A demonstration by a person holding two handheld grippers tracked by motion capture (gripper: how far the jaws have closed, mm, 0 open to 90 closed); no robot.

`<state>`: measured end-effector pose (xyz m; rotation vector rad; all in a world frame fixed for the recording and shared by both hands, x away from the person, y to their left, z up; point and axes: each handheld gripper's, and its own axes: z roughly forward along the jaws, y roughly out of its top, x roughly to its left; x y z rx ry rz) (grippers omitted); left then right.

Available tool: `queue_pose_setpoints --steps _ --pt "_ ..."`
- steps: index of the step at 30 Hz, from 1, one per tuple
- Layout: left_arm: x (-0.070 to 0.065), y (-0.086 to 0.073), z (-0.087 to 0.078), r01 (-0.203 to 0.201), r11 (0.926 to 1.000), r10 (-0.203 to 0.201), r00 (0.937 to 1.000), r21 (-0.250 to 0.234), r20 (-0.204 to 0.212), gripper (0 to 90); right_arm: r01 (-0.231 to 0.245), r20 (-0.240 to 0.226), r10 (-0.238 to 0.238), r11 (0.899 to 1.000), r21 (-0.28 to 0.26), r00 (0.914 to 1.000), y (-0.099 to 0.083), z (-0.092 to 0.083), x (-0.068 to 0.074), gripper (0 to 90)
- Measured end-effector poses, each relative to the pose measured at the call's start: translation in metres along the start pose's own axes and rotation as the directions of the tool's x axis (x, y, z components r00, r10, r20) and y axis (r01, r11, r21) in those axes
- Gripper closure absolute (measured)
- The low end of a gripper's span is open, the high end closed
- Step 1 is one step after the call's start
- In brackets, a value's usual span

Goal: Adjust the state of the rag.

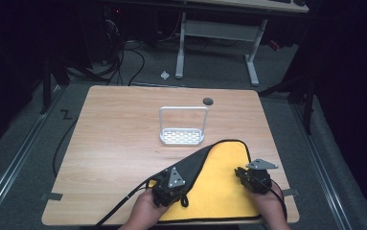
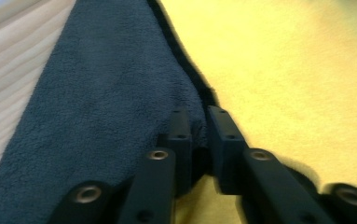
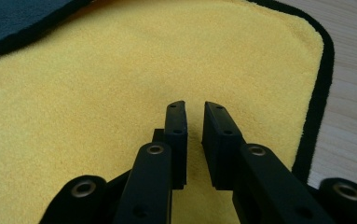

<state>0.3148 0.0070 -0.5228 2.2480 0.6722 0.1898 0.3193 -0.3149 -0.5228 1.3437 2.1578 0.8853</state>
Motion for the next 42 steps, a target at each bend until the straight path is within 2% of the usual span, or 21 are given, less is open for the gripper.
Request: queue_pose_setpoints --steps 4,7,9,11,13,14,16,17,18,19,20,23,24,25,27,29,30,33,37,39,42 --pt "0.016 0.011 -0.024 0.066 0.9941 -0.064 0.9977 -0.087 0.022 83.3 0.002 0.001 -0.002 1.0 0.001 1.0 0.0 0.0 -0.001 80.5" --pt "0.042 0.02 -0.046 0.103 0.9842 -0.107 0.9939 -0.144 -0.025 83.2 0.001 -0.001 -0.001 1.0 -0.001 1.0 0.0 -0.001 -0.001 80.5" --pt "0.068 0.022 -0.054 0.153 0.9725 -0.167 0.9839 -0.176 -0.065 82.9 0.005 -0.001 -0.005 1.0 -0.006 1.0 0.0 -0.001 -0.001 80.5" --pt "0.097 0.021 -0.057 0.215 0.9568 -0.238 0.9661 -0.196 -0.101 82.2 0.008 -0.001 -0.008 1.0 -0.007 1.0 0.001 -0.001 -0.001 80.5" --pt "0.118 0.019 -0.056 0.242 0.9483 -0.274 0.9503 -0.205 -0.147 79.3 0.015 -0.001 -0.015 1.0 -0.006 0.9999 0.001 0.0 -0.001 80.5" --pt "0.132 0.016 -0.055 0.271 0.9407 -0.308 0.9348 -0.205 -0.178 75.0 0.015 -0.001 -0.015 1.0 -0.004 0.9999 0.0 0.0 -0.001 80.5" --pt "0.147 0.009 -0.056 0.35 0.9073 -0.393 0.9031 -0.234 -0.174 63.6 0.012 0.0 -0.012 1.0 -0.001 0.9999 0.0 0.0 -0.001 80.5" --pt "0.152 0.005 -0.059 0.386 0.8819 -0.434 0.8886 -0.271 -0.148 60.2 0.011 0.0 -0.011 1.0 -0.003 0.9999 0.0 0.0 -0.002 80.4" --pt "0.155 -0.001 -0.063 0.408 0.8601 -0.463 0.876 -0.306 -0.134 58.7 0.008 0.001 -0.008 1.0 -0.005 1.0 0.0 -0.001 -0.002 80.3" --pt "0.156 -0.004 -0.065 0.418 0.8504 -0.475 0.8715 -0.32 -0.124 57.1 0.011 0.001 -0.011 1.0 -0.01 0.9999 0.0 -0.001 -0.002 80.1" --pt "0.156 -0.007 -0.066 0.421 0.8486 -0.477 0.8711 -0.32 -0.117 55.7 0.01 0.0 -0.01 1.0 -0.014 1.0 0.0 -0.002 -0.002 79.6" --pt "0.153 -0.013 -0.068 0.384 0.8653 -0.442 0.8879 -0.322 -0.129 52.5 0.008 -0.008 -0.008 1.0 -0.024 0.9999 0.002 -0.002 0.0 76.8" --pt "0.153 -0.014 -0.069 0.378 0.8671 -0.437 0.8899 -0.325 -0.131 50.3 0.014 -0.012 -0.015 0.999 -0.034 0.9998 0.003 -0.002 0.002 75.8" --pt "0.153 -0.016 -0.07 0.377 0.8658 -0.437 0.8903 -0.329 -0.129 48.5 0.02 -0.014 -0.021 0.999 -0.043 0.9997 0.004 -0.003 0.005 74.6" --pt "0.152 -0.019 -0.074 0.378 0.8539 -0.439 0.8924 -0.358 -0.105 45.8 0.025 -0.018 -0.026 0.998 -0.06 0.9995 0.006 -0.006 0.01 72.3" --pt "0.149 -0.021 -0.077 0.367 0.848 -0.429 0.8988 -0.382 -0.089 42.8 0.042 -0.016 -0.043 0.996 -0.081 0.9989 0.007 -0.009 0.016 70.4" --pt "0.148 -0.023 -0.079 0.358 0.8503 -0.418 0.9047 -0.385 -0.081 41.2 0.045 -0.016 -0.046 0.995 -0.086 0.9988 0.007 -0.009 0.018 69.7" --pt "0.143 -0.026 -0.081 0.33 0.8533 -0.399 0.912 -0.404 -0.097 39.8 0.065 -0.011 -0.066 0.993 -0.098 0.9977 0.009 -0.01 0.025 67.9" --pt "0.145 -0.03 -0.069 0.346 0.8738 -0.408 0.9038 -0.341 -0.128 40.2 0.073 -0.022 -0.075 0.993 -0.09 0.9969 0.011 -0.008 0.03 65.4" --pt "0.15 -0.031 -0.057 0.371 0.8779 -0.425 0.8953 -0.303 -0.134 40.2 0.082 -0.026 -0.085 0.992 -0.092 0.9961 0.012 -0.007 0.033 63.3" --pt "0.155 -0.03 -0.041 0.381 0.8878 -0.428 0.8899 -0.258 -0.158 41.3 0.092 -0.035 -0.096 0.991 -0.098 0.9948 0.013 -0.007 0.037 60.3"
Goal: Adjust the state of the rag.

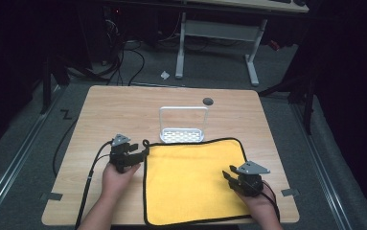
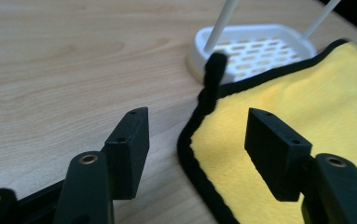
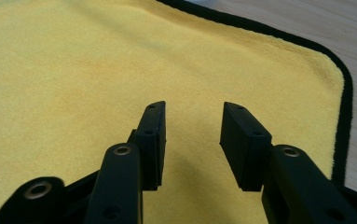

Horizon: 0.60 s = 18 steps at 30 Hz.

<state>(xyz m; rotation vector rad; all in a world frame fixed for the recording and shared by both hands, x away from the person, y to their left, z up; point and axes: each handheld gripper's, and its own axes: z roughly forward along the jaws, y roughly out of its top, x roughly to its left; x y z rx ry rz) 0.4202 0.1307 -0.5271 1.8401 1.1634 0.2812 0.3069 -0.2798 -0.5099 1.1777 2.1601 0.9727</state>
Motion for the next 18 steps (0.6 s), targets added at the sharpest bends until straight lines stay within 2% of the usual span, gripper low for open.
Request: queue_pose_setpoints --steps 5,7,9,11,13,14,18 --pt "0.001 -0.001 0.017 0.028 0.9996 -0.028 0.9996 0.002 -0.002 49.6 0.019 -0.036 -0.02 1.0 -0.016 0.9992 0.005 0.001 0.015 55.2" --pt "0.001 0.0 0.019 0.029 0.9996 -0.029 0.9996 0.003 -0.004 53.8 0.03 -0.057 -0.032 0.999 -0.021 0.9979 0.008 0.002 0.023 53.1" --pt "0.0 0.0 0.019 0.013 0.9999 -0.013 0.9999 -0.006 0.003 59.5 0.046 -0.089 -0.048 0.999 -0.027 0.9948 0.011 0.004 0.036 51.2" --pt "-0.002 0.001 0.021 -0.011 0.9997 0.01 0.9997 0.022 0.02 67.0 0.062 -0.124 -0.064 0.998 -0.025 0.9902 0.014 0.007 0.049 49.6" --pt "-0.007 0.004 0.024 -0.064 0.997 0.063 0.998 0.044 0.009 68.4 0.091 -0.142 -0.095 0.995 -0.032 0.9852 0.017 0.01 0.062 48.1" --pt "-0.008 0.005 0.025 -0.074 0.9961 0.074 0.9972 0.047 0.006 71.3 0.103 -0.154 -0.107 0.994 -0.033 0.9823 0.019 0.011 0.071 47.5" --pt "-0.006 0.004 0.027 -0.062 0.9972 0.062 0.9981 0.041 0.006 82.0 0.152 -0.204 -0.156 0.988 -0.036 0.9664 0.025 0.017 0.097 48.4"
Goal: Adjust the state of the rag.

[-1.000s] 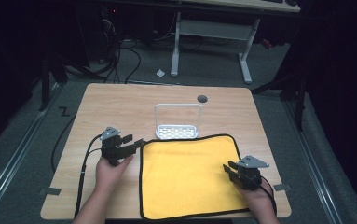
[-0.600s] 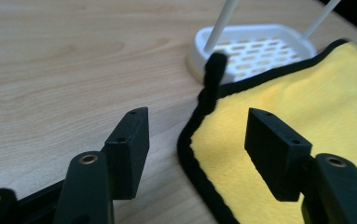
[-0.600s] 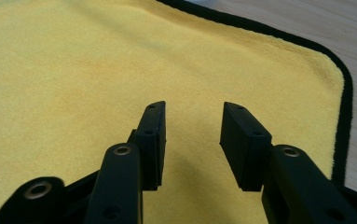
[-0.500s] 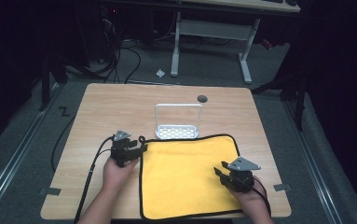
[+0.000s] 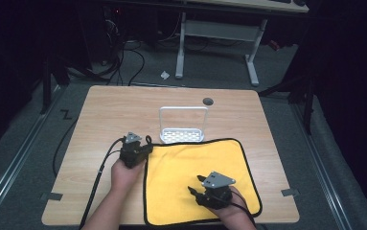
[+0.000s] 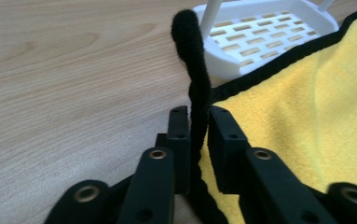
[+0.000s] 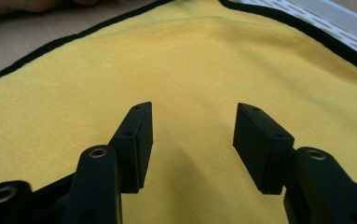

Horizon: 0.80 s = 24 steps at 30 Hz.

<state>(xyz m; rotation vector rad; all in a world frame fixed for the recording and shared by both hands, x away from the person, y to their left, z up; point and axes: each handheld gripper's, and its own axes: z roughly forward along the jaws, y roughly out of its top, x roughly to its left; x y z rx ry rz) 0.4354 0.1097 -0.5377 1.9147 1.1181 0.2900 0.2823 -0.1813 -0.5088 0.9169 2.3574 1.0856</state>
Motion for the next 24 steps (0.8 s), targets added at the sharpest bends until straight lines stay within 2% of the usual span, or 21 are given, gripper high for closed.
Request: queue_pose_setpoints --steps 1,4,6,10,14,17,21,24 --pt "0.0 0.0 0.0 -0.004 0.9999 0.004 1.0 -0.01 0.007 83.0 0.013 -0.005 -0.013 1.0 0.002 0.9999 0.001 0.002 0.004 48.1" --pt "-0.001 0.0 -0.001 -0.007 0.9999 0.007 1.0 -0.014 -0.007 84.2 0.047 -0.011 -0.047 0.999 0.015 0.9988 0.006 0.013 0.018 48.4" --pt "-0.001 -0.001 -0.002 0.003 0.9996 -0.003 0.9998 -0.029 -0.018 84.1 0.041 -0.026 -0.041 0.999 0.032 0.9988 0.011 0.021 0.026 45.9" --pt "0.001 -0.003 -0.006 0.016 0.998 -0.016 0.9999 -0.061 -0.004 84.1 0.043 -0.044 -0.042 0.999 0.03 0.9982 0.023 0.033 0.043 42.3" --pt "0.003 -0.003 -0.007 0.034 0.9971 -0.034 0.9994 -0.068 -0.008 84.2 0.074 -0.063 -0.072 0.997 0.025 0.9954 0.033 0.046 0.06 38.4" --pt "0.004 -0.003 -0.007 0.041 0.997 -0.041 0.9992 -0.066 -0.002 84.2 0.1 -0.091 -0.097 0.994 0.033 0.9911 0.04 0.058 0.074 38.0" --pt "0.005 -0.003 -0.007 0.051 0.9968 -0.051 0.9987 -0.061 0.009 83.8 0.115 -0.139 -0.108 0.993 0.04 0.9844 0.046 0.069 0.089 39.5" --pt "0.006 -0.003 -0.006 0.055 0.9967 -0.055 0.9984 -0.059 0.01 83.5 0.108 -0.186 -0.097 0.993 0.047 0.9777 0.05 0.076 0.097 40.8"
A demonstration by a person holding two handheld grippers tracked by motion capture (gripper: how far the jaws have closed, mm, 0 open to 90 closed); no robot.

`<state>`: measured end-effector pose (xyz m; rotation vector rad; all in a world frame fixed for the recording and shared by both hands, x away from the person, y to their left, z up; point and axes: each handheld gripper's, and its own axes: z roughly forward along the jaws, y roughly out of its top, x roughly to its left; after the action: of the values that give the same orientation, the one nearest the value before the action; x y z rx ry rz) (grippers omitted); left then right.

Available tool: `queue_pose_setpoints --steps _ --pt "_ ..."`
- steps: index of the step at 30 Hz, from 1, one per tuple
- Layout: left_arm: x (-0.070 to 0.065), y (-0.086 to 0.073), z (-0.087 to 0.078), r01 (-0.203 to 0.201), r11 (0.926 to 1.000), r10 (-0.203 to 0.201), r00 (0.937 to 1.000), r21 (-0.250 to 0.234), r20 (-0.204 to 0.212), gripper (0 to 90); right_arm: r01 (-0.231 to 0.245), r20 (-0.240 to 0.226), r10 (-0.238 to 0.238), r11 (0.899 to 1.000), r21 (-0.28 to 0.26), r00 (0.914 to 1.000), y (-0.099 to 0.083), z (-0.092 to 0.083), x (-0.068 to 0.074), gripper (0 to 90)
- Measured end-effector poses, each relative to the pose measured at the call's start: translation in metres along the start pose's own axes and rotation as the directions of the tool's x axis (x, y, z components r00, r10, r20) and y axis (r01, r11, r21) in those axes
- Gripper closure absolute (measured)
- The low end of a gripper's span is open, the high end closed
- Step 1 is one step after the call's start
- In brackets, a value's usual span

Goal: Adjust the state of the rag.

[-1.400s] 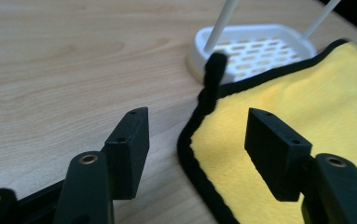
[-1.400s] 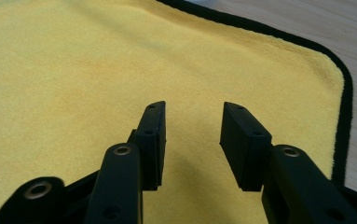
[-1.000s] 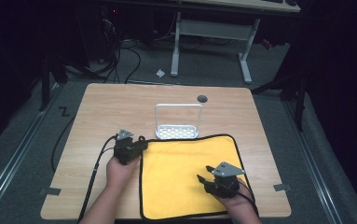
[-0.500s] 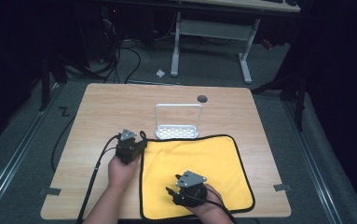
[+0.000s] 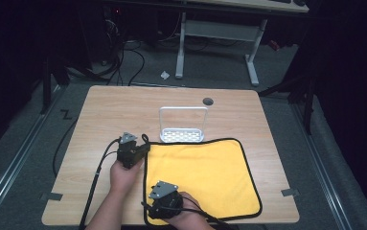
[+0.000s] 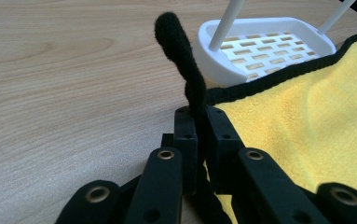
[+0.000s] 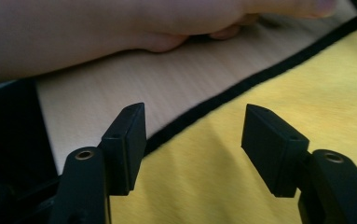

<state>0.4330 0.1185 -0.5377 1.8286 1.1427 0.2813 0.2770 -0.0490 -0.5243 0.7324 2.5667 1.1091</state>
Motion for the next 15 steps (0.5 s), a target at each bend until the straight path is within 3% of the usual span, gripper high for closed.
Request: queue_pose_setpoints --steps 3,8,15 --pt "0.0 0.0 0.0 -0.004 1.0 0.004 1.0 0.001 0.0 83.4 0.012 -0.023 -0.011 1.0 0.013 0.9997 0.001 0.005 0.006 43.4" --pt "0.0 0.0 0.0 -0.003 1.0 0.003 1.0 0.001 0.003 83.2 0.058 -0.015 -0.057 0.998 0.038 0.9983 -0.004 0.009 0.009 48.9" --pt "-0.001 -0.001 0.0 -0.006 1.0 0.006 1.0 0.003 0.003 83.0 0.043 -0.005 -0.043 0.998 0.047 0.9991 -0.004 0.004 -0.002 71.7"
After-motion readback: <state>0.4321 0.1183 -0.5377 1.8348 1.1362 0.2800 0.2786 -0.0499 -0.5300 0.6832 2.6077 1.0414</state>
